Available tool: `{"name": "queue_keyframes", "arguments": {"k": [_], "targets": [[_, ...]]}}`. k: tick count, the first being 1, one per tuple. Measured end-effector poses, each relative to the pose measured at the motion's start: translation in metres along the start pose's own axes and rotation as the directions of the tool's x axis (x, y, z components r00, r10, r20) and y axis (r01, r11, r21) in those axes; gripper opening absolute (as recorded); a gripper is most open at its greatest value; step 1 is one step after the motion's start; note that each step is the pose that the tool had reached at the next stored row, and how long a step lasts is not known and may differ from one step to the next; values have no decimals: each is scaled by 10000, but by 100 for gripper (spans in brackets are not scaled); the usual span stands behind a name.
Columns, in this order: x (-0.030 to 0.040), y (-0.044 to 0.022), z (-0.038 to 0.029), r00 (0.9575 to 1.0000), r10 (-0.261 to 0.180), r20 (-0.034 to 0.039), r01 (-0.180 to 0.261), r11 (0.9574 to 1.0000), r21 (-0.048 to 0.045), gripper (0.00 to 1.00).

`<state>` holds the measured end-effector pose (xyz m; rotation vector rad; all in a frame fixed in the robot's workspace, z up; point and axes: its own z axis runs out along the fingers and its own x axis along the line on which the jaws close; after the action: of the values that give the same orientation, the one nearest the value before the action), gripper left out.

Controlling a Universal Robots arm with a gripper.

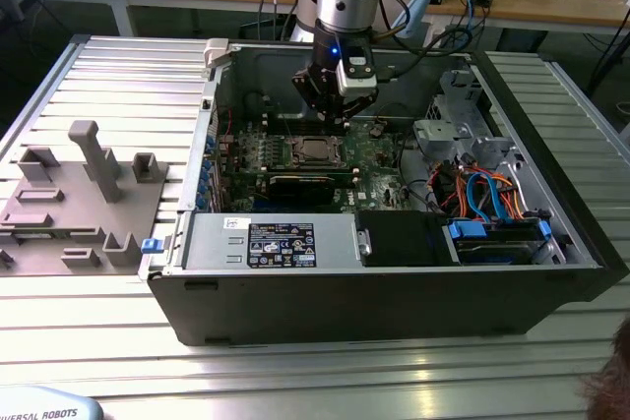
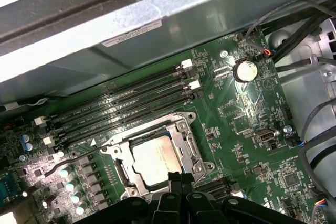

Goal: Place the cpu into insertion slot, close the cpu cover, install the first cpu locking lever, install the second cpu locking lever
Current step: 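Install the first cpu locking lever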

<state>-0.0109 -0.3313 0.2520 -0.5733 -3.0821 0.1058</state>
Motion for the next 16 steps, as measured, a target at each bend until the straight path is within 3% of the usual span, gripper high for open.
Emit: {"name": "queue_keyframes", "arguments": {"k": [16], "targets": [[0,0,0,9998,-200,13,200,9998,-1,11]]}}
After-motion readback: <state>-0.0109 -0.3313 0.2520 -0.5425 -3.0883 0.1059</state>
